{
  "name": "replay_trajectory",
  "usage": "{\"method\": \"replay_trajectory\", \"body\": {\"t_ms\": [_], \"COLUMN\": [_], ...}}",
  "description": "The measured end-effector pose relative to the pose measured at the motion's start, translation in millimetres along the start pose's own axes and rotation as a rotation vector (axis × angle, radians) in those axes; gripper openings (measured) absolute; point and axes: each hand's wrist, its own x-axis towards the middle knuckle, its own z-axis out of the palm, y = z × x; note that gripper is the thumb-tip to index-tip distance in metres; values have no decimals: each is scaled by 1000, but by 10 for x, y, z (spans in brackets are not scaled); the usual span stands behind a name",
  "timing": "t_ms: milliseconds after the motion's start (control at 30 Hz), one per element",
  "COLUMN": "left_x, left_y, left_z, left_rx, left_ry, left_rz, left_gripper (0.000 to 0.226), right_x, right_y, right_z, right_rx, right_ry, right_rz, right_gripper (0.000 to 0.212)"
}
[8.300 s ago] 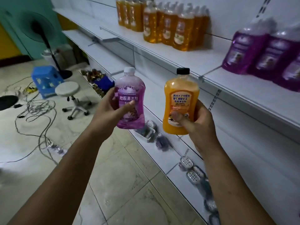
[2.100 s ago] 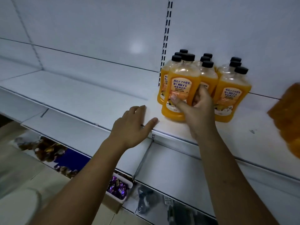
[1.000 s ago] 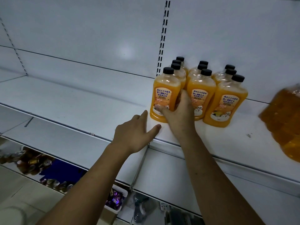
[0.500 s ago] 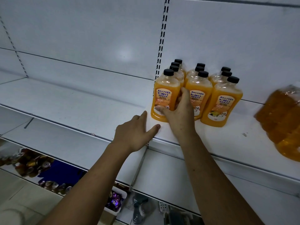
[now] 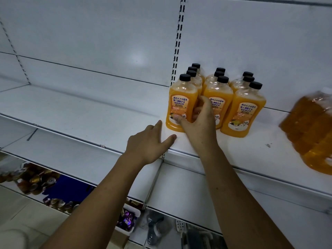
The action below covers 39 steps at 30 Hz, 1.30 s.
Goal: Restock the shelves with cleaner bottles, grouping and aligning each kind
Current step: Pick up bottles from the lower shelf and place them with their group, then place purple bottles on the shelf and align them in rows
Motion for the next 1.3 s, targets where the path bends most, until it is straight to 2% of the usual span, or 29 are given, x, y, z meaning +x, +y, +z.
{"method": "replay_trajectory", "body": {"t_ms": [133,333,500,700,967,1133,1300], "left_x": [-24,-173,-410,-727,-1157,-1467,-1941], "left_y": [18,25,-81,-47,745,1593,2766], "left_z": [-16,-40,-5,-7,94,392,820], "left_rx": [-6,-109,-267,-378,-282,-306,-374], "left_ry": [7,59,223,407,233,156,40], "left_rz": [-3,6,17,204,391,471,574], "left_gripper": [82,72,73,56,64,64,62], "right_x": [-108,-325,-528,-948,-1551,-2080,-2840], "right_y": [-4,-27,-6,74,289,570,955], "right_z": [-172,-445,-593,-830,-1733,-2741,-4008], "right_rx": [-77,-221,-272,-305,-329,-384,-404], "right_ry": [27,11,-41,-62,4,56,164], "right_rz": [-58,-151,-128,-99,-72,1,200], "right_gripper": [82,56,43,37,40,39,44]}}
